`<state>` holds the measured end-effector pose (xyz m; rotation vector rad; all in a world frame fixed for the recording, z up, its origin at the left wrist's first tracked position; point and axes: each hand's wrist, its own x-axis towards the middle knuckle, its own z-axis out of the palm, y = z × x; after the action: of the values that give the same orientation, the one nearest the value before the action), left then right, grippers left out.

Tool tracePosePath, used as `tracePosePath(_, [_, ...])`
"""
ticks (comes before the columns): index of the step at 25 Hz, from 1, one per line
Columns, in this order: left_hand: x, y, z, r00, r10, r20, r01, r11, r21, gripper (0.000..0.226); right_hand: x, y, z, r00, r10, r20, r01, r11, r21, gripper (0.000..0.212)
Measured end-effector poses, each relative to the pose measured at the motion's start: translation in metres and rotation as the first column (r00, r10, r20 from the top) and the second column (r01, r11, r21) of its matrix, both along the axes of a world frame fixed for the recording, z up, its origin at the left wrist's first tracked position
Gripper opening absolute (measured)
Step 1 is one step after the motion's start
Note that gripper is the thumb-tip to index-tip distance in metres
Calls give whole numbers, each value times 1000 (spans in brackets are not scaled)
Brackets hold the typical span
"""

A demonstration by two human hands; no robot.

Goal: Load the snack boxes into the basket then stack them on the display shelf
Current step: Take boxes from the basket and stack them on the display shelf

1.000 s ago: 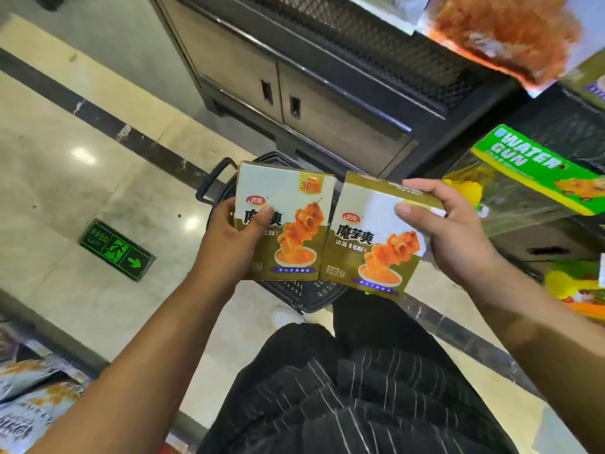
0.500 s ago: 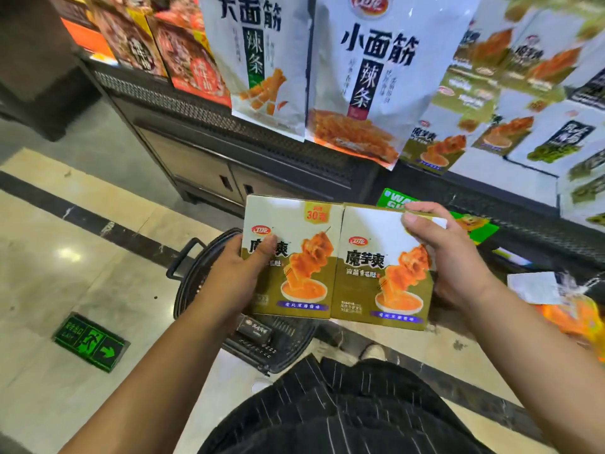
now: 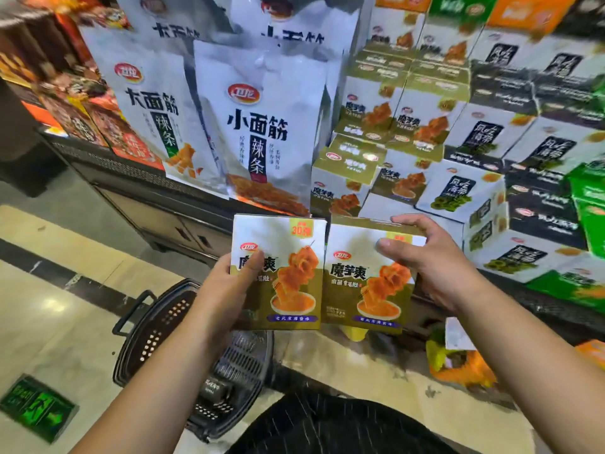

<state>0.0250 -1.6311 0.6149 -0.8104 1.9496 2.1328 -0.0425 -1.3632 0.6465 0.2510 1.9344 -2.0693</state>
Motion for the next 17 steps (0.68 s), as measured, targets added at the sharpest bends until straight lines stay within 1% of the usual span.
tracePosePath(3, [-19, 25, 3, 998, 24, -56, -28, 997, -69, 28, -20, 32, 8, 999, -4, -34, 5, 1000, 24, 58])
tracePosePath(5, [-29, 35, 7, 996, 7, -84, -18, 992, -127, 30, -33, 49, 10, 997, -26, -78, 31, 997, 71, 52])
tracePosePath(6, [-35, 39, 9, 996, -5, -92, -8, 991, -135, 37, -39, 56, 10, 994, -36, -107, 47, 993, 104, 52])
tracePosePath(8, [-45, 48, 15, 995, -37, -89, 26, 993, -118, 53, -50, 71, 8, 986, -52, -161, 86, 974, 212, 54])
tracePosePath(9, [-51, 52, 17, 994, -58, -89, 49, 994, -102, 56, -57, 76, 8, 981, -62, -186, 110, 959, 261, 55])
tracePosePath(11, [-63, 57, 19, 989, -98, -111, 89, 993, -78, 56, -72, 85, 4, 971, -59, -230, 140, 925, 354, 57])
tracePosePath(13, [-77, 61, 23, 982, -145, -118, 137, 988, -74, 59, -91, 90, 0, 961, -17, -277, 153, 864, 479, 60])
tracePosePath(15, [-93, 64, 25, 980, -176, -97, 173, 984, -45, 64, -108, 92, -5, 959, -7, -284, 163, 833, 529, 63])
tracePosePath(17, [-109, 66, 27, 985, -161, -66, 162, 987, 19, 56, -122, 90, -7, 957, -3, -291, 174, 807, 564, 62])
